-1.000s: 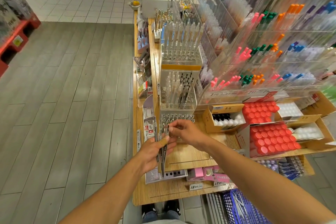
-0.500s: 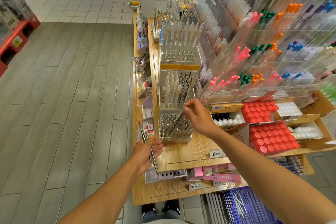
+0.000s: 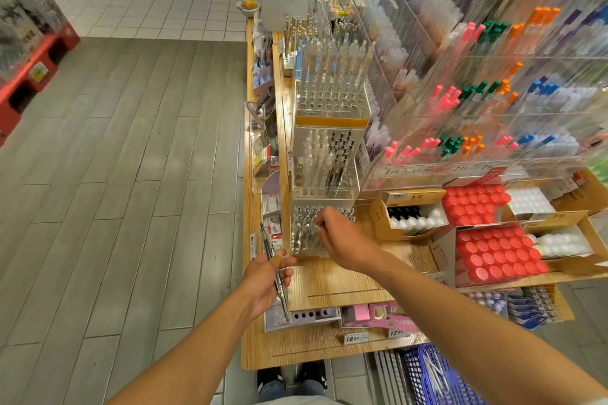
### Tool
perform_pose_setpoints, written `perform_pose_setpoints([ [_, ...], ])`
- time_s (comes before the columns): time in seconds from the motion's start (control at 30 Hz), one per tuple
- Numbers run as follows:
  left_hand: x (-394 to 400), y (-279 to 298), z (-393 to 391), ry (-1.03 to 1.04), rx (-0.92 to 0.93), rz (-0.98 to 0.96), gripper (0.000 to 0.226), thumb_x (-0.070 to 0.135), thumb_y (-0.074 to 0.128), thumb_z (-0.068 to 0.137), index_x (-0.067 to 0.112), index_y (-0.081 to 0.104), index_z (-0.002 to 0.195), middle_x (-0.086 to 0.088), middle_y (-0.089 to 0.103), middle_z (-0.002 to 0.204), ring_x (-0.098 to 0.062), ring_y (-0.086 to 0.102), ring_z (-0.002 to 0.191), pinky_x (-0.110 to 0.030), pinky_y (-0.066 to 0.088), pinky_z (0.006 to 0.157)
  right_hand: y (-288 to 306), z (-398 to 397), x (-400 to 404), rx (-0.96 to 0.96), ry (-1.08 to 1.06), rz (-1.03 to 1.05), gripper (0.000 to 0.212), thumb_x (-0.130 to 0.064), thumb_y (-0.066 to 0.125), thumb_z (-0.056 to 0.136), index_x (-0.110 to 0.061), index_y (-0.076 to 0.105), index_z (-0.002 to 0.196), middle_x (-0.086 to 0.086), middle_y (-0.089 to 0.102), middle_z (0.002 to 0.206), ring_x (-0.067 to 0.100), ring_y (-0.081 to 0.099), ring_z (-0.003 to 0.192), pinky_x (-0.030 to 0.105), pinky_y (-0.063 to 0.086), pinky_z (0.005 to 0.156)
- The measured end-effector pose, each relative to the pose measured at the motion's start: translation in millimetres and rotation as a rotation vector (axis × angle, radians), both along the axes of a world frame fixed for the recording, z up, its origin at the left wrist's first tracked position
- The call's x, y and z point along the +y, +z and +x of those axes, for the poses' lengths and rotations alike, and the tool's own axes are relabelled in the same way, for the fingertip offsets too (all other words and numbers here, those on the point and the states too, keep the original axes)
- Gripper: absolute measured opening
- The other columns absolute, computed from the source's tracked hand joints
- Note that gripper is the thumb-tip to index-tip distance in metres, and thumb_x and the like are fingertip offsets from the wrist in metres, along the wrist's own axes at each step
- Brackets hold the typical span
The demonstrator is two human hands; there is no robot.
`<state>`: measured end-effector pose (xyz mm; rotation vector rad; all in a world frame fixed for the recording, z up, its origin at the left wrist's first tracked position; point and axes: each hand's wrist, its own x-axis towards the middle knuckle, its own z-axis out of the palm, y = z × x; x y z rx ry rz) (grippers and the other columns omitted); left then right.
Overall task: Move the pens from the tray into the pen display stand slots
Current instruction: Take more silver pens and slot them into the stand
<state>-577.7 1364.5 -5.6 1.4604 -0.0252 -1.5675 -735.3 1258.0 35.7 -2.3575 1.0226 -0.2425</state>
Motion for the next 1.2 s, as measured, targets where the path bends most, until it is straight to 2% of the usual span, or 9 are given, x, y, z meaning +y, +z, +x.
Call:
perform_pose_setpoints([
  [0.17,-0.5,2.1,-1.6,-0.024,0.011,-0.023,0.02,0.014,0.049,0.102,0.006,0.054,0.12,-0.018,0.071,0.102,-0.017,0.056,0.065,-0.031,0.048,0.062,-8.1,-1.8,-1.9,0.143,0.105,-0.188,0.019,-0.017,0.051,0.097,-0.003,0.06,0.107,0.008,0.051,0.109,0.022,0.049,0.094,0.037,0.045,0.079],
  [0.4,-1.9,8.1,-4.9,-0.055,0.038,-0.071,0.027,0.015,0.05,0.102,0.002,0.045,0.126,-0.019,0.072,0.106,-0.015,0.055,0.062,-0.028,0.048,0.057,-9.3,11.6,-2.9,0.284,0.088,-0.302,0.024,-0.021,0.052,0.096,-0.009,0.066,0.111,0.004,0.051,0.105,0.022,0.046,0.095,0.035,0.043,0.081],
  [0.63,0.3,12.6,-3.3,-0.104,0.052,-0.119,0.025,0.019,0.048,0.102,0.01,0.062,0.12,-0.01,0.076,0.104,-0.016,0.06,0.069,-0.027,0.051,0.059,-5.7,15.1,-4.0,0.349,0.07,-0.31,0.021,-0.018,0.055,0.091,-0.012,0.068,0.107,0.004,0.052,0.102,0.024,0.05,0.094,0.034,0.041,0.074],
  [0.73,1.6,12.8,-1.5,-0.152,0.033,-0.141,0.026,0.023,0.046,0.103,0.013,0.062,0.122,-0.007,0.075,0.109,-0.013,0.06,0.068,-0.027,0.047,0.06,-1.0,16.3,-8.1,0.308,0.047,-0.206,0.026,-0.023,0.06,0.087,-0.018,0.067,0.111,0.002,0.055,0.107,0.022,0.054,0.099,0.036,0.047,0.081],
  [0.8,1.7,13.3,-1.1,-0.16,0.049,-0.156,0.027,0.024,0.047,0.103,0.013,0.061,0.123,-0.008,0.074,0.111,-0.012,0.059,0.065,-0.026,0.047,0.058,4.0,18.0,-9.8,0.192,-0.013,-0.037,0.027,-0.028,0.064,0.088,-0.021,0.066,0.114,-0.001,0.06,0.108,0.015,0.057,0.096,0.034,0.049,0.083],
  [0.93,1.0,13.1,-3.6,-0.166,0.096,-0.181,0.03,0.023,0.05,0.101,0.01,0.06,0.126,-0.009,0.07,0.107,-0.013,0.059,0.064,-0.026,0.047,0.056,10.4,21.1,-5.2,0.016,-0.046,0.445,0.02,-0.022,0.066,0.092,-0.013,0.069,0.109,-0.01,0.066,0.089,-0.005,0.062,0.072,0.008,0.045,0.065],
  [1.03,-0.1,13.1,-6.7,-0.166,0.092,-0.185,0.03,0.022,0.051,0.1,0.01,0.06,0.126,-0.01,0.067,0.103,-0.016,0.059,0.068,-0.027,0.047,0.059,8.2,20.8,1.4,-0.128,-0.13,0.618,0.01,-0.014,0.067,0.09,-0.004,0.069,0.094,0.002,0.07,0.086,0.013,0.07,0.079,0.02,0.056,0.073],
  [1.1,-0.4,13.5,-7.8,-0.168,0.107,-0.198,0.028,0.022,0.05,0.101,0.011,0.062,0.124,-0.01,0.068,0.107,-0.016,0.058,0.07,-0.028,0.046,0.061,8.1,19.8,5.3,-0.201,-0.183,0.697,0.016,-0.013,0.068,0.089,0.001,0.067,0.097,0.011,0.069,0.09,0.018,0.07,0.081,0.027,0.058,0.079],
  [1.2,-0.9,13.6,-8.4,-0.185,0.091,-0.214,0.028,0.024,0.049,0.101,0.012,0.063,0.122,-0.009,0.071,0.104,-0.017,0.061,0.077,-0.028,0.048,0.067,10.1,17.5,8.7,-0.274,-0.224,0.813,0.017,-0.007,0.065,0.091,0.005,0.061,0.102,0.013,0.065,0.093,0.021,0.069,0.082,0.035,0.059,0.083],
])
